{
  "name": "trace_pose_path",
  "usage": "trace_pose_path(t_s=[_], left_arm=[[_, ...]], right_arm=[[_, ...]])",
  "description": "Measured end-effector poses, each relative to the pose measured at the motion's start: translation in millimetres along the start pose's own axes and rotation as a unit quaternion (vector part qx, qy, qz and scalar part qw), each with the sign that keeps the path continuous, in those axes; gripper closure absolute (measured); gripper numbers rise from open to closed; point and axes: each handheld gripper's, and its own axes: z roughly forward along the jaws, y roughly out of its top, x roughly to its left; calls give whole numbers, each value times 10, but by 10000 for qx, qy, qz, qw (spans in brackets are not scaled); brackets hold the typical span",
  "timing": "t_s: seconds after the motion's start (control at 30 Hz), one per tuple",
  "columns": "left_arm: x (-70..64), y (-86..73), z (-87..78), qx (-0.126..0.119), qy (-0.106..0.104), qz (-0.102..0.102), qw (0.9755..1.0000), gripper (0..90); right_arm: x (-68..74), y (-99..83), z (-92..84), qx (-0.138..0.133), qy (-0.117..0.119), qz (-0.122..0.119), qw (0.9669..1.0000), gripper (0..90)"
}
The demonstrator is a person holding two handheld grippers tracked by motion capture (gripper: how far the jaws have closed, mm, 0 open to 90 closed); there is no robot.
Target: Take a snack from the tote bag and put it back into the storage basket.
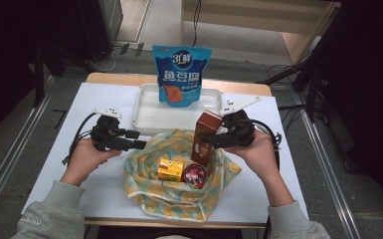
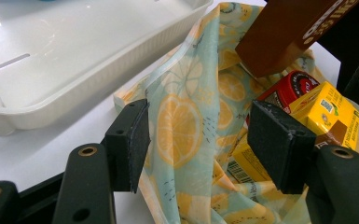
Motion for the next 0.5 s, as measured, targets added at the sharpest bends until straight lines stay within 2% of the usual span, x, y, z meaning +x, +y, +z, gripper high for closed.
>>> trace_pose_path(t_s=[0.5], left_arm=[[5,4,-6,-5,2,-6,10000,392]], right_arm=[[-35,154,-209,-141,-3,14,9999,439]])
